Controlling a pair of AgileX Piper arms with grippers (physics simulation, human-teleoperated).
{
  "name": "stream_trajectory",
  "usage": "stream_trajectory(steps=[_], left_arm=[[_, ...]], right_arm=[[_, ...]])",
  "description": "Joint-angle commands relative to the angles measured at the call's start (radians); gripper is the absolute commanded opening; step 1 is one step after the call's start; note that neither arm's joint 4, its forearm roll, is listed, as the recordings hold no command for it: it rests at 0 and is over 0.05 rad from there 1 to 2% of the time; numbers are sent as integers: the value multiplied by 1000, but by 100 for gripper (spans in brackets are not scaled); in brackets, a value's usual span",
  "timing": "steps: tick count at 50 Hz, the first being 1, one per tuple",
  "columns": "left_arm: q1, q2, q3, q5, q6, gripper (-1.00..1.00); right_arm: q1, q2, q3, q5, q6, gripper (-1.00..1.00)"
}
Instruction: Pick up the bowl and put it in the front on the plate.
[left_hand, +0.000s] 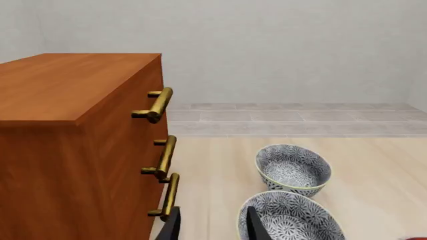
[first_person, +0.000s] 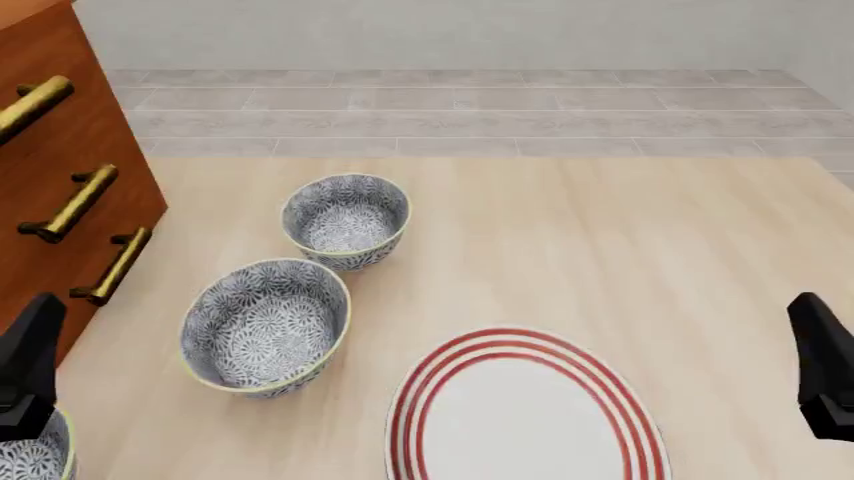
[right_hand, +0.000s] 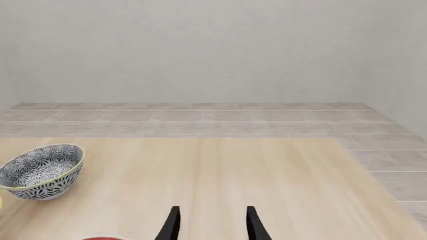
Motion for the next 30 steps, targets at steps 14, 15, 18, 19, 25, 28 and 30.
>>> stream_trajectory(steps=[14, 15, 18, 19, 25, 28, 30], left_arm=[[0, 0, 0, 0, 0, 100], [0, 0, 0, 0, 0, 100], [0, 0, 0, 0, 0, 100], [0, 0, 0, 0, 0, 100], [0, 0, 0, 0, 0, 100], [0, 0, 0, 0, 0, 100], [0, 0, 0, 0, 0, 100]], right_arm=[[12, 1, -5, 8, -4, 100], [14, 0, -6, 10, -5, 100], [16, 1, -7, 13, -5, 100], [15, 1, -7, 13, -4, 100], [27, 0, -8, 19, -24, 100], [12, 1, -13, 25, -7, 100], [18, 14, -26, 20, -12, 100]])
